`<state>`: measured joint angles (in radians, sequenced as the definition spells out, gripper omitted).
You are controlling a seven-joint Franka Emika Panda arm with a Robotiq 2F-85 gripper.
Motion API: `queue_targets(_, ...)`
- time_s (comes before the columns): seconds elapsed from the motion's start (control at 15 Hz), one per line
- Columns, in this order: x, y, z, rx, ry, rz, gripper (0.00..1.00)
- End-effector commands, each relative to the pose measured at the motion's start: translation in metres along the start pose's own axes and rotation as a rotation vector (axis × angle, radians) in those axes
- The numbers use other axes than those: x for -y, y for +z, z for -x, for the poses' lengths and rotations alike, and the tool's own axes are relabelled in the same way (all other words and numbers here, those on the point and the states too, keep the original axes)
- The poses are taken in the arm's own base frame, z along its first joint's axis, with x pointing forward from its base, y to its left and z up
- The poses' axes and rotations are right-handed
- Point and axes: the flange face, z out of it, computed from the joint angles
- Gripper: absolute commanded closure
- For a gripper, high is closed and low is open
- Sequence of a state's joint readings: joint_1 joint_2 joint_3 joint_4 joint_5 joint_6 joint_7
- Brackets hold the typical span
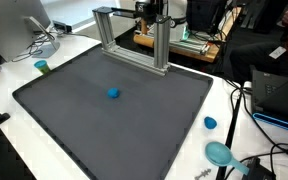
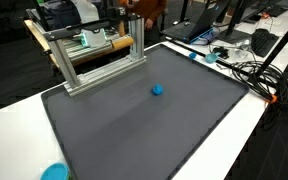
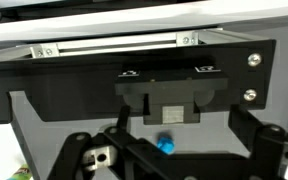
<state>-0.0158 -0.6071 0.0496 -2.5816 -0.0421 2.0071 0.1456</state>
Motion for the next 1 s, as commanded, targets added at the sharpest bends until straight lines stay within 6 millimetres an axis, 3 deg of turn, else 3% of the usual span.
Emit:
queue_targets(0.0, 0.000, 0.005, 0.002, -0.001, -0.026, -0.011, 0.00)
queue_targets(0.93, -0.004, 0.026, 0.014, 0.003, -0.061, -0.065, 0.00)
